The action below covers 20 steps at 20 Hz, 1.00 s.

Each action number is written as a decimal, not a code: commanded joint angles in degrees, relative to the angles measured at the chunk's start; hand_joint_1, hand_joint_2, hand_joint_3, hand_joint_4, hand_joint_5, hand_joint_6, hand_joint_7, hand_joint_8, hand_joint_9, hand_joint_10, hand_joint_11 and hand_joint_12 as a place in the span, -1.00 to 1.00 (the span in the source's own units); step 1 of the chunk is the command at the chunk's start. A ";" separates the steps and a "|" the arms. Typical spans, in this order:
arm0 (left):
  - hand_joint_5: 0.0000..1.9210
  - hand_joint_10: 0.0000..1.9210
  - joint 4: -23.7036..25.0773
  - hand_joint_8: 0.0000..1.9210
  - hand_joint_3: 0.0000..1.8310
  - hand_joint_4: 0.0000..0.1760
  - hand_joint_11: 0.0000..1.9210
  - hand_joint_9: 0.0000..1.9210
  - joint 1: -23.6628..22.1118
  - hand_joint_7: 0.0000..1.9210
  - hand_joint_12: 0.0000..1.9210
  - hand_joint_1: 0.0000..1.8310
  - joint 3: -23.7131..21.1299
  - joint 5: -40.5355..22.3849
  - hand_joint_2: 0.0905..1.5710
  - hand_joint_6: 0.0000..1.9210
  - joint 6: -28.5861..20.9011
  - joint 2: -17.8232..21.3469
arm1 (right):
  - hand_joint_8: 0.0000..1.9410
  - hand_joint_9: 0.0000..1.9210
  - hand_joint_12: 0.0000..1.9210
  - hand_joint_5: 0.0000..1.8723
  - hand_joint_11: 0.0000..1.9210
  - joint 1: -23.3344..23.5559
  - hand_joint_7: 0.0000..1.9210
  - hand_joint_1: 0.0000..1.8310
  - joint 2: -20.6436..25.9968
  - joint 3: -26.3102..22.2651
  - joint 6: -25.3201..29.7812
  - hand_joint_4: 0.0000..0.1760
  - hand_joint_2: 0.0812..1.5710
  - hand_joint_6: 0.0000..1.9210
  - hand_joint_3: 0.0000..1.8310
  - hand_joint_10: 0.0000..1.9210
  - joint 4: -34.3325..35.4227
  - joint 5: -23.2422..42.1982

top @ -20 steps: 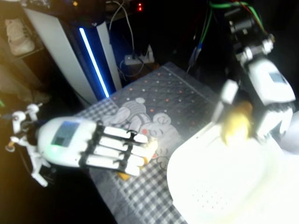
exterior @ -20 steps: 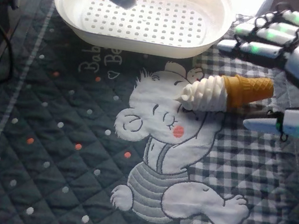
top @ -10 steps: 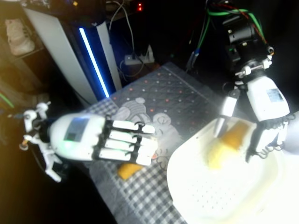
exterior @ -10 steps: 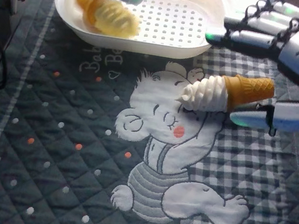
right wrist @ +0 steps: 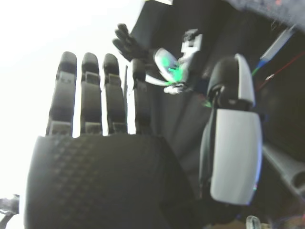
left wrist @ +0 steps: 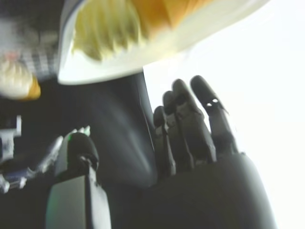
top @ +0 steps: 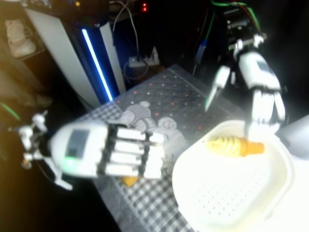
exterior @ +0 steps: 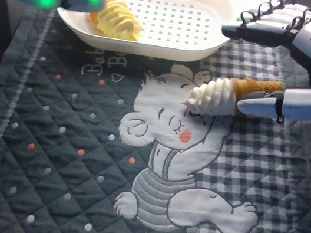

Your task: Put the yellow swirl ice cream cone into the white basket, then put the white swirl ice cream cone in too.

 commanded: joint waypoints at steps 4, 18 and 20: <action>-0.80 -1.00 -0.59 -1.00 -1.00 0.15 -1.00 -0.89 4.58 -0.83 -0.69 -0.30 -9.33 -21.11 0.18 -1.00 1.70 6.50 | -1.00 -0.70 -0.48 -0.53 -0.92 1.18 -0.61 -0.22 -0.09 0.23 1.19 -0.33 0.18 -1.00 -1.00 -1.00 1.34 3.98; -0.75 -1.00 -7.15 -1.00 -1.00 -0.36 -1.00 -0.87 12.84 -0.79 -0.48 -0.13 -14.55 -32.89 0.02 -1.00 2.03 9.18 | -1.00 -0.42 -0.08 -0.54 -0.78 1.18 -0.48 -0.34 -4.73 2.03 1.19 -0.10 0.07 -1.00 -1.00 -0.99 -2.22 -2.18; -0.74 -1.00 -7.50 -1.00 -1.00 -0.46 -1.00 -0.86 13.26 -0.79 -0.50 -0.10 -14.55 -33.13 0.04 -1.00 1.72 9.24 | -0.99 -0.36 0.12 -0.53 -0.83 1.18 -0.42 -0.21 -5.71 2.80 1.19 -0.51 0.07 -0.99 -1.00 -0.97 -2.43 -3.48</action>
